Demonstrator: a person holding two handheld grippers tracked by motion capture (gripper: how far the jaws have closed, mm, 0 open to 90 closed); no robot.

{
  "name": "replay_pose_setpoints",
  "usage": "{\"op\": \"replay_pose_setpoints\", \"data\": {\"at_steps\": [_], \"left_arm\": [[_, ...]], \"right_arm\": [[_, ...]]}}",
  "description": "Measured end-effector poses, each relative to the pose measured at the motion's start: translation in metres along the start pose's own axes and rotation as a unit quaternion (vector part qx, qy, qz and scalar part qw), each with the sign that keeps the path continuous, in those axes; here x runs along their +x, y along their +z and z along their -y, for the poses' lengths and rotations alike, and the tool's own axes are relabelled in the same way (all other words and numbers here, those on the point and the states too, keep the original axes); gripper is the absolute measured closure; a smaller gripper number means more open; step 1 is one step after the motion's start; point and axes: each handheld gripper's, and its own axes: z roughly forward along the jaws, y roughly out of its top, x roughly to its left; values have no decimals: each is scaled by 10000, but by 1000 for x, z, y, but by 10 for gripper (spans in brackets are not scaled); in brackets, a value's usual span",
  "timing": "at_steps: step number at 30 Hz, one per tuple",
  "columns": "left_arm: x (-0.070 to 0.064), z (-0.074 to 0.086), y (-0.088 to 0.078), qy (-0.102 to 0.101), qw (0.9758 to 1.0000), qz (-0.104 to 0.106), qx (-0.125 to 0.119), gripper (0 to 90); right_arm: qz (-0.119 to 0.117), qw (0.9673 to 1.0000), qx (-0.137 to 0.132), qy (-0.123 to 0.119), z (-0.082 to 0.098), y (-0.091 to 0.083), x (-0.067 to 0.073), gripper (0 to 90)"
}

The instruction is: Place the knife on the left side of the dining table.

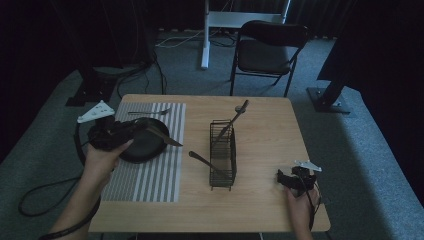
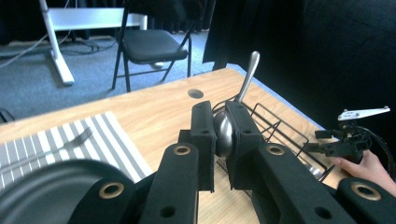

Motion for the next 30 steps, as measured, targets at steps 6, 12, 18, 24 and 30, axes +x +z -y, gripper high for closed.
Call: {"op": "replay_pose_setpoints", "data": {"at_steps": [6, 12, 18, 24, 30], "left_arm": [[12, 26, 4, -222, 9994, -171, 183, 836], [28, 59, 13, -565, 9971, -304, 411, 836], [34, 82, 18, -774, 9957, -239, 457, 836], [38, 88, 13, -882, 9949, -223, 433, 835], [50, 97, 7, -1253, 9911, -193, 396, 831]], "right_arm": [[0, 10000, 5, -2, 0, 0, 0, 122], [-1, 10000, 2, -1, 0, 0, 0, 122], [-2, 10000, 2, 0, 0, 0, 0, 122], [-1, 10000, 2, 1, 0, 0, 0, 122], [-1, 10000, 1, -2, 0, 0, 0, 122]]}}
